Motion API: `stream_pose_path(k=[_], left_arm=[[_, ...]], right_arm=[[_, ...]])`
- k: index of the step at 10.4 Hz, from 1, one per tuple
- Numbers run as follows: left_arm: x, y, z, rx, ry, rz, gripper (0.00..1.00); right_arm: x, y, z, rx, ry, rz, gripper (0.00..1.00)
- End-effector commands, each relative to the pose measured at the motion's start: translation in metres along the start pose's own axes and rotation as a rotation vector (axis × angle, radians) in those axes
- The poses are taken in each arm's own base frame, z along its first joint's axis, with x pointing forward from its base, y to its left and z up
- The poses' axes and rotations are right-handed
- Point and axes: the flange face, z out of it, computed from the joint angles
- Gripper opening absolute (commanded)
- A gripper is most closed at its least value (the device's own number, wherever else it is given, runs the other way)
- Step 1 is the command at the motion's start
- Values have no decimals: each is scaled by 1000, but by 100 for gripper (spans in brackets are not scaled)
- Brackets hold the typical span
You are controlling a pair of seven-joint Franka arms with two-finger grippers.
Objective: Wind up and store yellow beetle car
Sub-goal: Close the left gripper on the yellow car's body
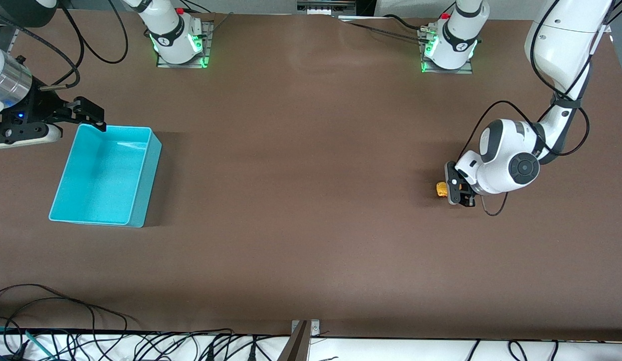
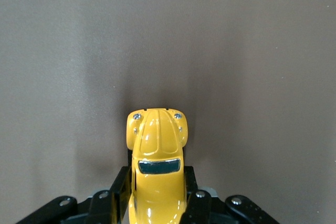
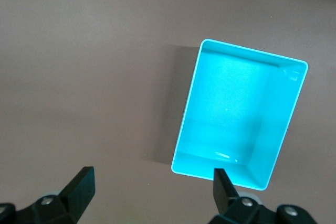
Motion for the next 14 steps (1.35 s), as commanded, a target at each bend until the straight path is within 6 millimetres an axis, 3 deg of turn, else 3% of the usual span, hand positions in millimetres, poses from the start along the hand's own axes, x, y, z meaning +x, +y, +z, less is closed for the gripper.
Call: stream_pose_path(k=[1,6,11,14], left_arm=[[-1,4,-4,14,-19,38,3],[10,3,1,36,-89,137,1],[-5,3,28,-12,-74,105,1],[-26,1,38,-30,-63,65,1]], right_arm=[[-3,0,-1,-13,4,-13,100],[-3,0,-1,-13,4,-13,100],[-3,0,-1,-13,4,-13,100],[-3,0,-1,-13,4,-13,100]])
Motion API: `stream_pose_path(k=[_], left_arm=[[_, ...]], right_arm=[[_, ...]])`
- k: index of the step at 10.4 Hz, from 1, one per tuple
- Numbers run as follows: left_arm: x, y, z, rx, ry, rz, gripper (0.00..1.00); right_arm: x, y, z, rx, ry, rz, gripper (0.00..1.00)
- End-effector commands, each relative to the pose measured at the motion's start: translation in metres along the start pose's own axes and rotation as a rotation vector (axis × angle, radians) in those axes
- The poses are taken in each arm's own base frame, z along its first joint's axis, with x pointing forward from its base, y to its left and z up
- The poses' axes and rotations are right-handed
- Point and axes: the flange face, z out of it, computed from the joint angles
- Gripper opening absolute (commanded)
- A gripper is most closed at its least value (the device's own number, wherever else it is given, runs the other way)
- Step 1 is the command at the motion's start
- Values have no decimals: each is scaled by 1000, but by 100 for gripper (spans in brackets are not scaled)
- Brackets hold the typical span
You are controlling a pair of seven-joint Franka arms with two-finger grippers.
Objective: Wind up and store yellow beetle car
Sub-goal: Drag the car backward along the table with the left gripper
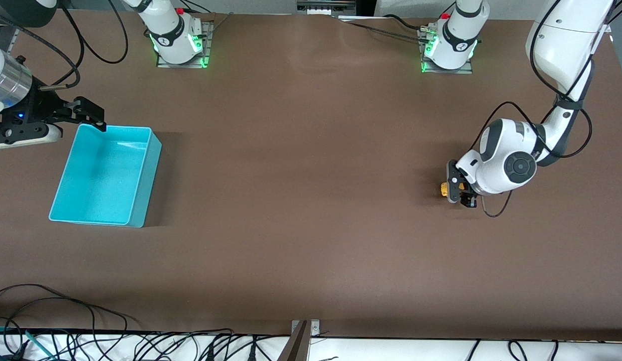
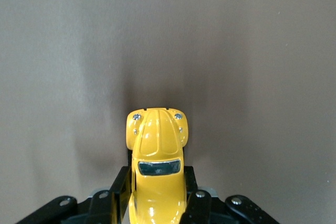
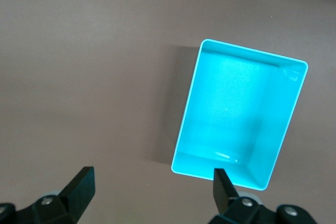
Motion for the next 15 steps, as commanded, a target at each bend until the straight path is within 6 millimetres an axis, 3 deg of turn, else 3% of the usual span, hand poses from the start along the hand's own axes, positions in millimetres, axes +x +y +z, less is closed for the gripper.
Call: stream_pose_path(k=[1,7,15], left_arm=[[-11,4,39,-45,3,5,1],[-77,-4,53,-55,30,-70,1],[-135,-29,61,-22,47,46,1]], right_arm=[[-3,0,-1,-13,4,-13,100],[-3,0,-1,-13,4,-13,100],[-3,0,-1,-13,4,-13,100]])
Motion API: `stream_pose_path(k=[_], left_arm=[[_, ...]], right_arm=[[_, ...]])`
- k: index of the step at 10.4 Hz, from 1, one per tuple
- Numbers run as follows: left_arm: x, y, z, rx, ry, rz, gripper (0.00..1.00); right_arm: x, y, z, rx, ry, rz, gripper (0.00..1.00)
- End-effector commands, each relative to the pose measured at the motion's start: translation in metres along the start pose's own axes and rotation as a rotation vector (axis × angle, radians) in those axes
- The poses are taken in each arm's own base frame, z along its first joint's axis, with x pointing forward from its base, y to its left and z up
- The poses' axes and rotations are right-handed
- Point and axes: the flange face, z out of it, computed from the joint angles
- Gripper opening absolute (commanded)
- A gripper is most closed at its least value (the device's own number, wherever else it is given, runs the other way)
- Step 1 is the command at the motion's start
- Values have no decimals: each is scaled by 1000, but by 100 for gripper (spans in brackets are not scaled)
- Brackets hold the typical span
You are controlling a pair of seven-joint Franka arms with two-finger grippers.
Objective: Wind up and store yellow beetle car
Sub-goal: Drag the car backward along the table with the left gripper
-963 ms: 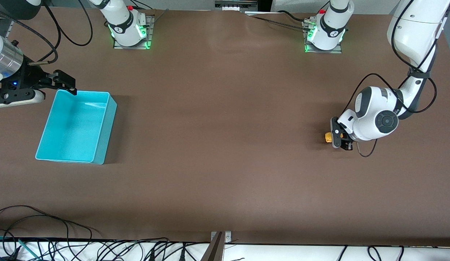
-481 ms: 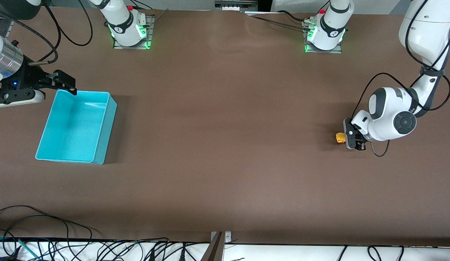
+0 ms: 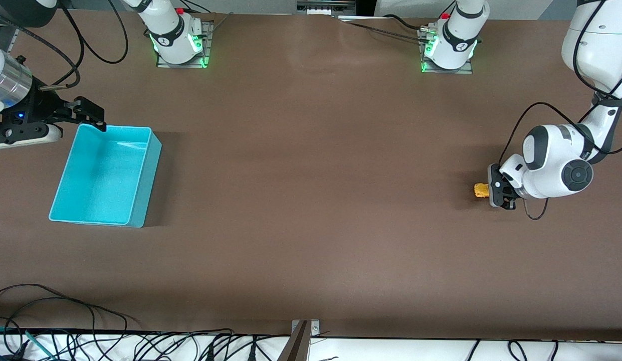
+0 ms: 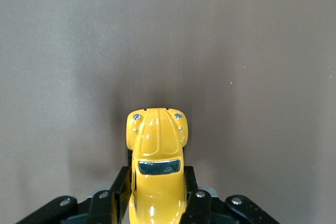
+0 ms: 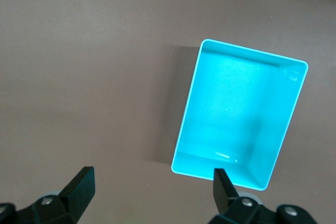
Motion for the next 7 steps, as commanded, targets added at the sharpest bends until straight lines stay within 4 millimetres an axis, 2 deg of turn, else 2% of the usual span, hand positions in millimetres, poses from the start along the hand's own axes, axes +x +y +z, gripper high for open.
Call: stream_pose_path(k=[1,7], left_arm=[[-26,-24,53,29,10,59,1],[-75,-20,49,46,15,109,1]], right_arm=[[-3,0,-1,-13,4,-13,100],[-3,0,-1,-13,4,-11,100]])
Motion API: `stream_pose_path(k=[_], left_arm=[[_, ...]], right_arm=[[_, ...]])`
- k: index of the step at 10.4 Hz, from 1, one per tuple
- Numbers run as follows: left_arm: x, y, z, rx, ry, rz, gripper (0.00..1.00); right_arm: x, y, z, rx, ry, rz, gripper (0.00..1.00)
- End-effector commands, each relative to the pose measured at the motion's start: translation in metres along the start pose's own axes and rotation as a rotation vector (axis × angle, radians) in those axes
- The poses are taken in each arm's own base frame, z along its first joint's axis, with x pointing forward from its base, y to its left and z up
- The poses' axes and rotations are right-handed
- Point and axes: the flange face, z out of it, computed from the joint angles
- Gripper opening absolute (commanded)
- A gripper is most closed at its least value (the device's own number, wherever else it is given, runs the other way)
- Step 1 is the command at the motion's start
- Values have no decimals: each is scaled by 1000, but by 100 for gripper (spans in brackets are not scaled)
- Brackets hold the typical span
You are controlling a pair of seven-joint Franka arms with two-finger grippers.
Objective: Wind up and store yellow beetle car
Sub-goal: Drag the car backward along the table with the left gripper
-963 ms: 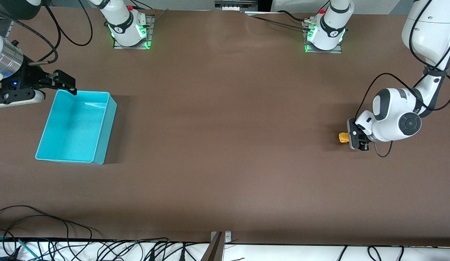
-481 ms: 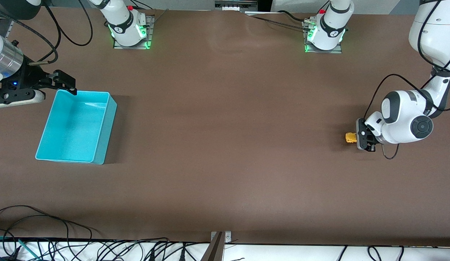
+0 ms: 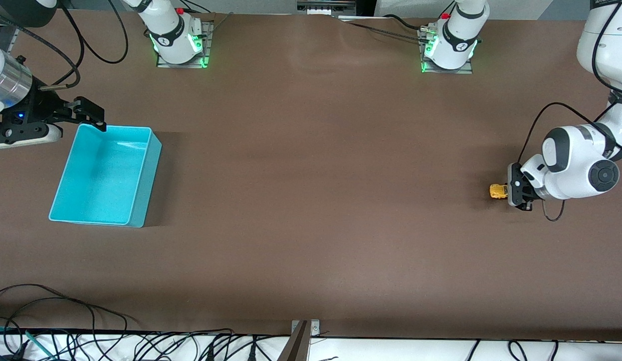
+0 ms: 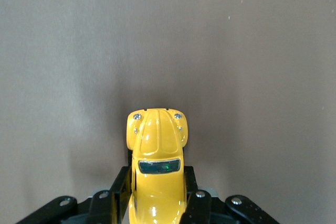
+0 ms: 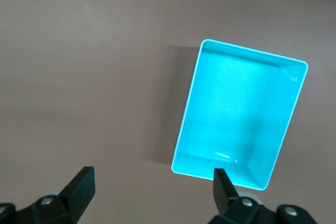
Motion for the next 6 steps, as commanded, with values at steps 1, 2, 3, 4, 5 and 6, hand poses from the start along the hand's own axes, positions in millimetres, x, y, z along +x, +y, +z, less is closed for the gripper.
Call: stream_pose_path(k=[1,2,3,4,5,6], left_arm=[[-26,-14,49,27,1,53,1],[-35,-11,50,27,3,46,1],[-41,-9,49,29,4,42,1],[-47,-6,49,29,5,52,1],[-53,-5,49,31,6,49,2],[-55,-4,49,31,6,46,2]], right_arm=[[-3,0,-1,-13,4,-11,100],[-3,0,-1,-13,4,-11,100],[-3,0,-1,-13,4,-11,100],[-3,0,-1,-13,4,-13,100],[-3,0,-1,-13,4,-11,100],[-3,0,-1,-13,4,-13,100]])
